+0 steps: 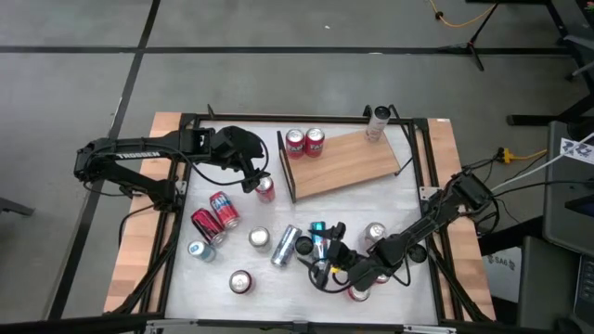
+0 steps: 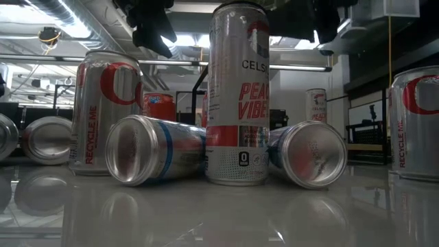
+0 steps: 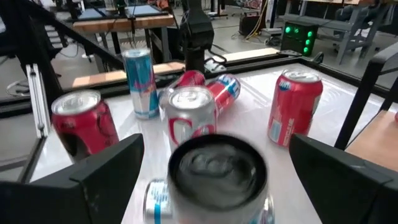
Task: Place canned beverage on shelf
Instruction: Put the bottom left black soda can on the shelf
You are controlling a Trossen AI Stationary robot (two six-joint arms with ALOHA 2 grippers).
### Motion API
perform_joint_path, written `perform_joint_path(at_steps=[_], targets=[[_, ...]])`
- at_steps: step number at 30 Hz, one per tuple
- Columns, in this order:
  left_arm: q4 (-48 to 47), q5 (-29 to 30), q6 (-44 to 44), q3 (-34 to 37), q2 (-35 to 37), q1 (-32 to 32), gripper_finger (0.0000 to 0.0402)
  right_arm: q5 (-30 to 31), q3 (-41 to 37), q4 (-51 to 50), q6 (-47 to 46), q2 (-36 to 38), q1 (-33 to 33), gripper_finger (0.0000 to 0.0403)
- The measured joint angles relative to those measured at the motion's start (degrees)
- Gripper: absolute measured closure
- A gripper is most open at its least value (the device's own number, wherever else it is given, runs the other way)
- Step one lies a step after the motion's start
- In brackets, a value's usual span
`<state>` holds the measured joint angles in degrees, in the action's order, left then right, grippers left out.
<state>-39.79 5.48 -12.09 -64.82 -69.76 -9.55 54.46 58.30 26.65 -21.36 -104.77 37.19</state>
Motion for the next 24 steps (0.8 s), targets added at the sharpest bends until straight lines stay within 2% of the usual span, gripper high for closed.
perform_joint_path(at_steps=[8,19,24], targets=[[0.0,0.0,0.0,0.0,0.0,0.0,0.0099,3.1,0.0,0.5,-0.1,-2.4,-0.1,0.0011],[0.0,0.0,0.0,0.0,0.0,0.0,0.0099,3.9,0.2,0.6,-1.8,-3.3,-0.1,0.0011],[0.0,0.0,0.0,0.0,0.0,0.0,0.0099,3.0,0.2,0.6,-5.7,-3.3,-0.1,0.0011]])
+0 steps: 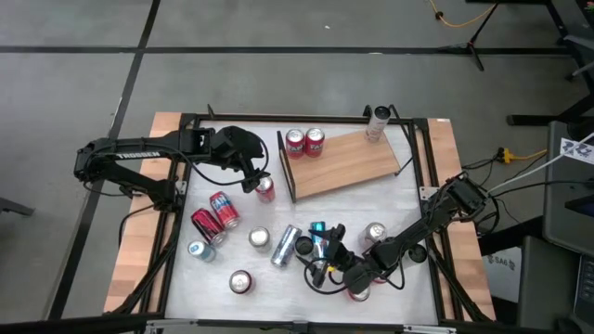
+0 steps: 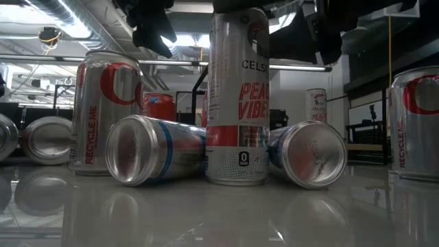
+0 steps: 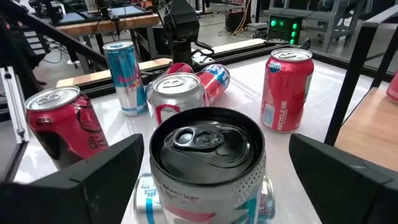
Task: Place canned beverage on shelf
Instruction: Put the bottom left black soda can on the shelf
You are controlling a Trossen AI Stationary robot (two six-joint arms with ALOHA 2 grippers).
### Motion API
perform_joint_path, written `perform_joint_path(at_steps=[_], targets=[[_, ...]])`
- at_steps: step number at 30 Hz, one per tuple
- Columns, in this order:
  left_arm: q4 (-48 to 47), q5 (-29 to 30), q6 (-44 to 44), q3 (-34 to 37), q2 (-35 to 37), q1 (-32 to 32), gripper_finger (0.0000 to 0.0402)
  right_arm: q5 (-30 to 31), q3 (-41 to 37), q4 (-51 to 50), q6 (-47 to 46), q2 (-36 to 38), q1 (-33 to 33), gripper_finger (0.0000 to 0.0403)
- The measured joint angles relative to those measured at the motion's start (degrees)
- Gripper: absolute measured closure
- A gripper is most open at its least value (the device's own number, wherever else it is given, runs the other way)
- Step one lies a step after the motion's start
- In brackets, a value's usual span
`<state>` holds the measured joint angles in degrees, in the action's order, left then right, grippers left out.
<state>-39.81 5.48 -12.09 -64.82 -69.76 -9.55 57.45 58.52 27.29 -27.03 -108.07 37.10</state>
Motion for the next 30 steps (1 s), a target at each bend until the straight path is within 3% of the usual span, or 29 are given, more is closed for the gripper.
perform_joint_path(at_steps=[25,30], targets=[[0.0,0.0,0.0,0.0,0.0,0.0,0.0099,1.5,0.0,-0.2,-0.1,-1.0,-0.5,0.0011],[0.0,0.0,0.0,0.0,0.0,0.0,0.0099,1.2,0.0,-0.1,-0.1,-1.0,-0.8,0.0030]])
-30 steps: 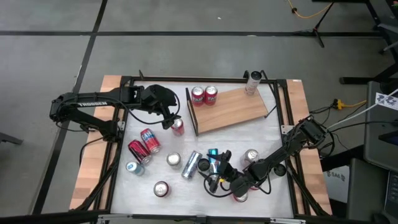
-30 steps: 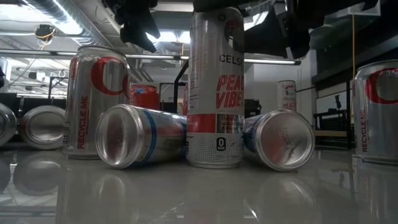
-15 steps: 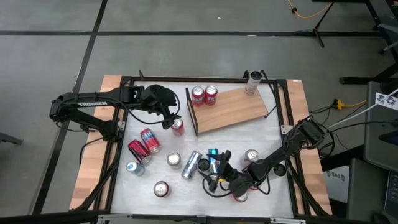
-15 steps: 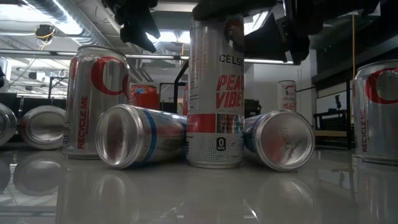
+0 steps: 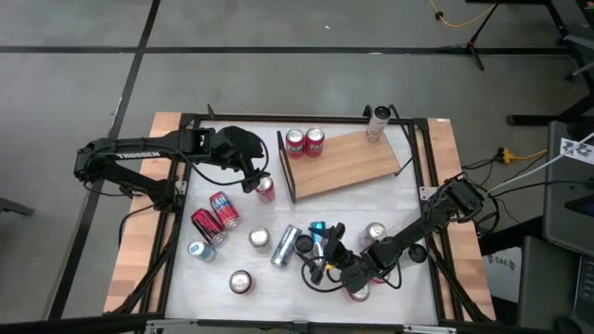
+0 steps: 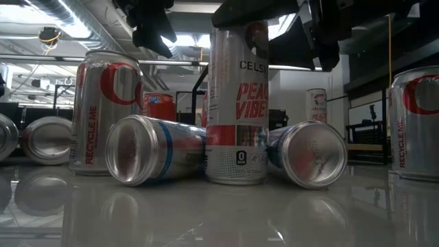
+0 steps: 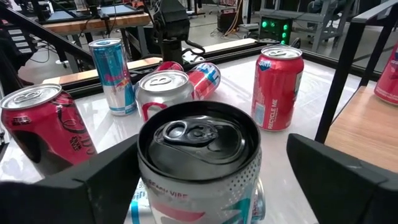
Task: Place canned beverage on shelf
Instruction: Put the bottom left black soda can on the shelf
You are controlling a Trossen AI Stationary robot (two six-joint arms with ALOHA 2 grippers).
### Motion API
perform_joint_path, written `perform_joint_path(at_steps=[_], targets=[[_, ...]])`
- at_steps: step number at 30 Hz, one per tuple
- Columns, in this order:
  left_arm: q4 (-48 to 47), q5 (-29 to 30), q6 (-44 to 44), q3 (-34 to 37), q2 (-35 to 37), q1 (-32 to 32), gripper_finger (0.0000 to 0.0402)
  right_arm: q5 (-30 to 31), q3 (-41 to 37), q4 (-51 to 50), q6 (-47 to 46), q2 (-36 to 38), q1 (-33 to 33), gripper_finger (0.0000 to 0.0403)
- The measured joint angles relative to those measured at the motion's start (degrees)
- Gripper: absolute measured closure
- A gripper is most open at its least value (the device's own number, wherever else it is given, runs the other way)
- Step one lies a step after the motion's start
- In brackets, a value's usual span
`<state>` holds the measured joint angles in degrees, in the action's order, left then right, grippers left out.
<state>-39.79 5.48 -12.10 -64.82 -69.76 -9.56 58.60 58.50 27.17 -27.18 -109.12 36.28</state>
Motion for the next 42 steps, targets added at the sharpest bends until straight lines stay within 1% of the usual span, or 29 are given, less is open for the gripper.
perform_joint_path(at_steps=[13,16,23,29,33,38,40,42], targets=[[0.0,0.0,0.0,0.0,0.0,0.0,0.0099,-0.1,0.0,0.2,0.2,0.0,-0.1,0.0149],[0.0,0.0,0.0,0.0,0.0,0.0,0.0099,0.2,0.0,0.3,0.4,0.0,-0.1,0.0166],[0.0,0.0,0.0,0.0,0.0,0.0,0.0099,2.7,-0.2,-0.8,2.5,1.7,-0.1,0.0160],[0.0,0.0,0.0,0.0,0.0,0.0,0.0099,7.3,-0.1,-0.6,11.5,7.6,-0.1,0.0162],[0.0,0.0,0.0,0.0,0.0,0.0,0.0099,13.6,-0.1,-1.9,18.3,13.4,0.0,0.0161],[0.0,0.0,0.0,0.0,0.0,0.0,0.0099,21.1,-0.1,-9.6,23.0,22.1,-0.5,0.0161],[0.0,0.0,0.3,0.0,0.0,0.0,0.0099,22.0,-0.1,-14.8,23.0,26.1,-1.2,0.0161],[0.0,0.0,0.4,0.0,0.0,0.0,0.0099,20.8,-0.1,-20.1,21.3,29.7,-2.6,0.0161]])
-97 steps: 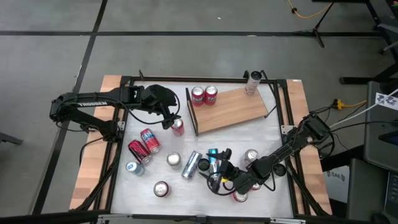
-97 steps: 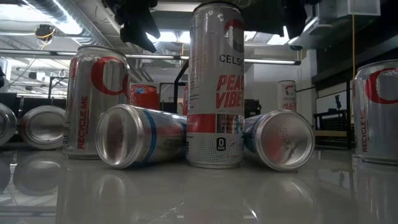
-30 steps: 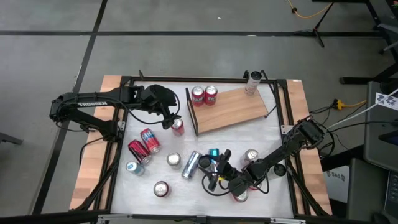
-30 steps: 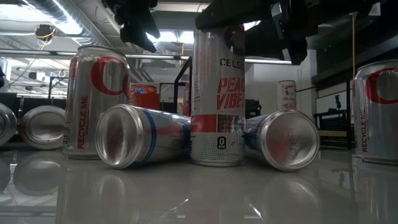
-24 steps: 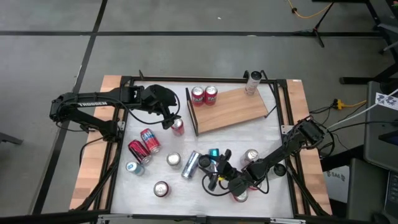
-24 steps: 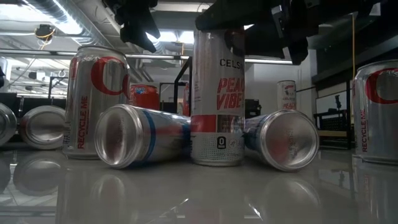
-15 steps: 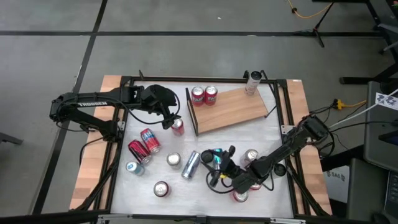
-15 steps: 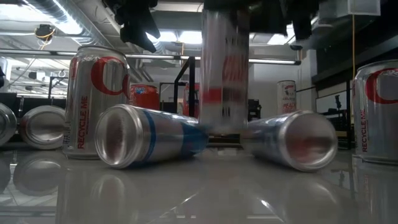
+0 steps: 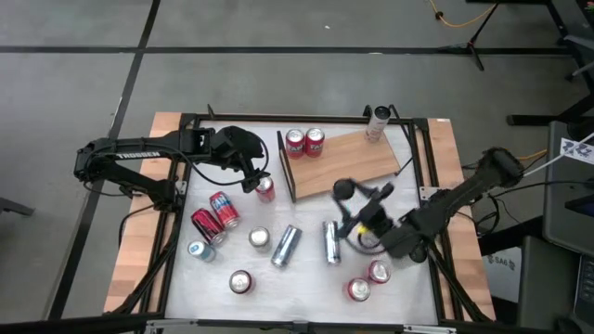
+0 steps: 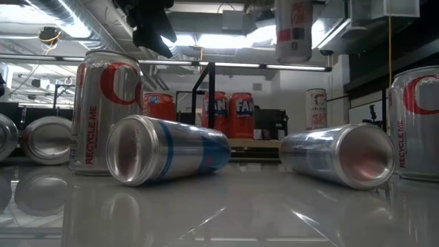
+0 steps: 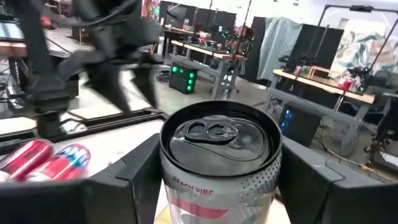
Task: Place canned beverage on shelf
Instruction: Put the bottom left black soda can on the shelf
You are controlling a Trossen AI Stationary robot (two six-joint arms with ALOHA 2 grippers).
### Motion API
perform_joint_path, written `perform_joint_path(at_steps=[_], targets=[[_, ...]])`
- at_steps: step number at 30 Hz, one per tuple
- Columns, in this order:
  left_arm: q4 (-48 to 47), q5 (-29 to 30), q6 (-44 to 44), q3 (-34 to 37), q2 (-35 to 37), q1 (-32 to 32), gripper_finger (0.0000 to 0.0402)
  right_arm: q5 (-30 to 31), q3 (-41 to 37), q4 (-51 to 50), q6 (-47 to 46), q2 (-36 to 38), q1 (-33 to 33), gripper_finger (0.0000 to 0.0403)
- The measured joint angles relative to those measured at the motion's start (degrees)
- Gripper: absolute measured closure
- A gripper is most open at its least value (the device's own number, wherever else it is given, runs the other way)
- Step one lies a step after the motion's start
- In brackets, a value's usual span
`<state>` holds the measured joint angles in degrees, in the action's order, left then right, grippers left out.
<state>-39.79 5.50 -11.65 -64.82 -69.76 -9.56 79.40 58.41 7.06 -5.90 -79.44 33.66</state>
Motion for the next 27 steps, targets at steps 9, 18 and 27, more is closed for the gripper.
perform_joint_path(at_steps=[9,18,27], targets=[[0.0,0.0,0.0,0.0,0.0,0.0,0.0099,-4.5,0.0,-36.4,-22.7,13.3,-10.9,0.0161],[0.6,2.7,0.2,0.0,0.0,0.0,0.0099,-5.3,0.0,-73.0,-53.3,16.0,-20.2,0.0161],[0.8,3.5,0.2,0.0,0.0,0.0,0.0099,-11.8,0.0,-71.0,-49.5,16.0,-25.4,0.0161]])
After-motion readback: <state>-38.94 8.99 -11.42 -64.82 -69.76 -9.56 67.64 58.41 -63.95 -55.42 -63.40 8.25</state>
